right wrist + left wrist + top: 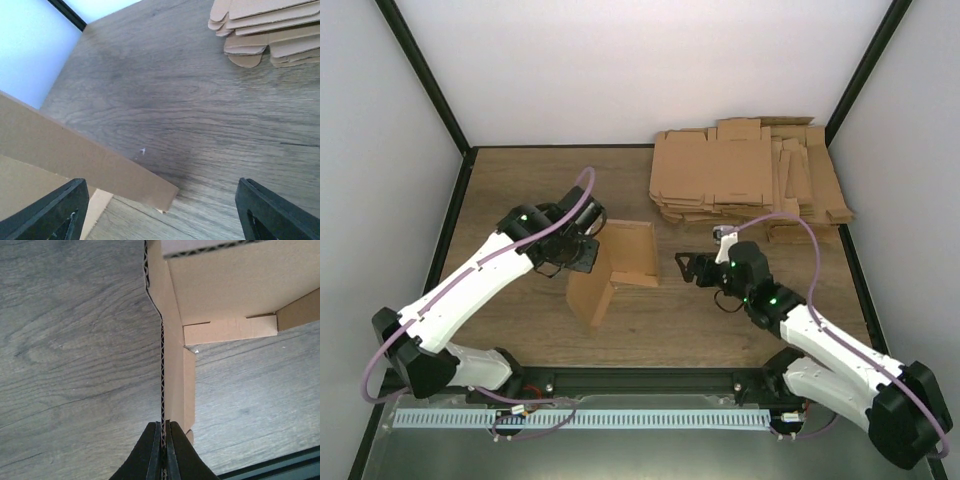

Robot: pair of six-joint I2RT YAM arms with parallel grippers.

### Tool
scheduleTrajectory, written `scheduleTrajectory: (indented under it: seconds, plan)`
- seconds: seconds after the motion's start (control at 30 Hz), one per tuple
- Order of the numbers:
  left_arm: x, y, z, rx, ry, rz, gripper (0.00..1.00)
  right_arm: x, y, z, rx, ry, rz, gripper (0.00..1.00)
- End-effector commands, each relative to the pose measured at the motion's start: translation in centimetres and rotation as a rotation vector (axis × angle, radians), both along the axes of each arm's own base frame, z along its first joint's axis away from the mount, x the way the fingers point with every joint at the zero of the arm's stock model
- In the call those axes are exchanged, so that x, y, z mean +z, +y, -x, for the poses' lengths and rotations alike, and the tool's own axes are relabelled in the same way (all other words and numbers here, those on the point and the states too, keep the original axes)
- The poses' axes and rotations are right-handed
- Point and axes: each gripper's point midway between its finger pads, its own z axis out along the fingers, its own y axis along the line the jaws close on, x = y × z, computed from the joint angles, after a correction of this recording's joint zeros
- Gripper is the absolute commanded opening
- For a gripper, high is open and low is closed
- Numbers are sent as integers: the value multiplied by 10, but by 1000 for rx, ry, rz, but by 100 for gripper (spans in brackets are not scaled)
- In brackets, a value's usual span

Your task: Fold the paper box

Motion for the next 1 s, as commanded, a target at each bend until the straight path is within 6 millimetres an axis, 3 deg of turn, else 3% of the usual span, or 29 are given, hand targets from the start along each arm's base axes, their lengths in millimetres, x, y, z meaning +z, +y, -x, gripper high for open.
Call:
scheduleTrajectory:
  seconds: [0.0, 0.2, 0.5, 0.73, 0.97]
  plan:
    - [-9, 0, -2, -3, 9, -60, 4, 22, 5, 4, 125, 16, -7, 82]
    - [-17, -6, -2, -20, 19, -49, 5, 63, 30, 10, 267, -31, -96, 72]
    - [-28, -9, -1, -27, 30, -61, 6, 80, 43, -4, 274, -18, -177, 58]
    - [-28, -13, -3, -40, 28, -64, 11, 83, 47, -10, 275, -10, -210, 59]
    - [-26, -19, -7, -58, 10, -44, 17, 82, 39, -14, 270, -102, -97, 70]
